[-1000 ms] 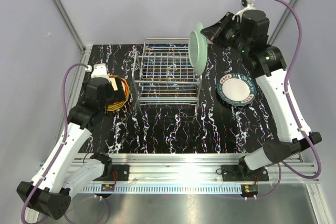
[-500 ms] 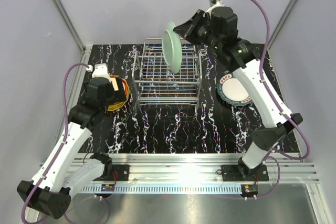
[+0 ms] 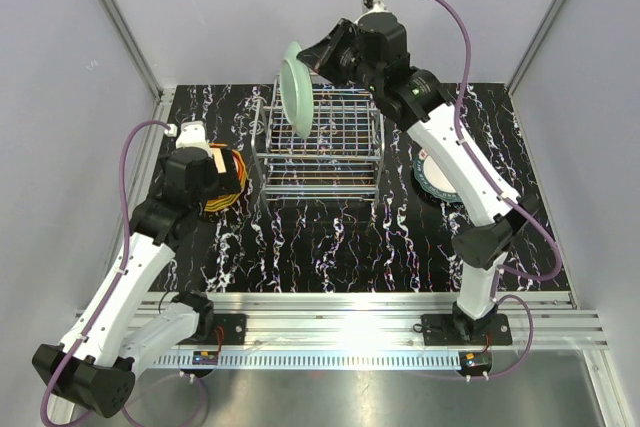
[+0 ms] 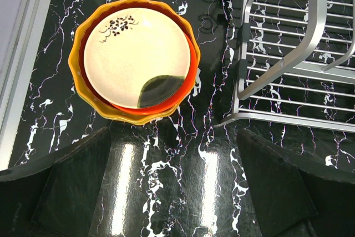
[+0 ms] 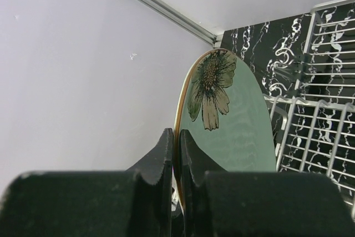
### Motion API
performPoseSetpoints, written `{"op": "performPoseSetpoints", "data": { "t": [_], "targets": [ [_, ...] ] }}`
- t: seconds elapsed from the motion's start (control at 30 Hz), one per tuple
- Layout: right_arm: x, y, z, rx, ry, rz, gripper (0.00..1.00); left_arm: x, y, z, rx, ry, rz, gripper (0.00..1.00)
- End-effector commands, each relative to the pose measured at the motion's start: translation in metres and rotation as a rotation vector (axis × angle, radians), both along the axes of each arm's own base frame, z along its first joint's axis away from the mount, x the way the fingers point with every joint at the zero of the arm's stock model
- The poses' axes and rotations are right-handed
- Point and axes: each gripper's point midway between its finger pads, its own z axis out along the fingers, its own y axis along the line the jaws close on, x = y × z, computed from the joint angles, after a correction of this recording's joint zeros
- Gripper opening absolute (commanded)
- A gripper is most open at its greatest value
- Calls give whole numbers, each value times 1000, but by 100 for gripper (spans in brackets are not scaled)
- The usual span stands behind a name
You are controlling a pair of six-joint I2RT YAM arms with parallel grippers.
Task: Load the plates into the dish rack
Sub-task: Insert the plate into the dish rack
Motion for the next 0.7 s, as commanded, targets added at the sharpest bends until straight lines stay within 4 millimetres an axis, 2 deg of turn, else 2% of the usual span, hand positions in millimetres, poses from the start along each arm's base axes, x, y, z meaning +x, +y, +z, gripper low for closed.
{"op": "performPoseSetpoints", "data": {
  "t": [0.0, 0.23, 0.67],
  "targets": [
    [-17, -2, 103, 238, -205, -8, 0, 9, -7, 16, -29, -66, -21, 99],
    [-19, 16, 105, 268, -204, 6, 0, 8, -7, 17, -33, -68, -23, 99],
    [-16, 52, 97, 312, -178, 33, 0, 7, -9, 17, -39, -68, -31, 99]
  ]
}}
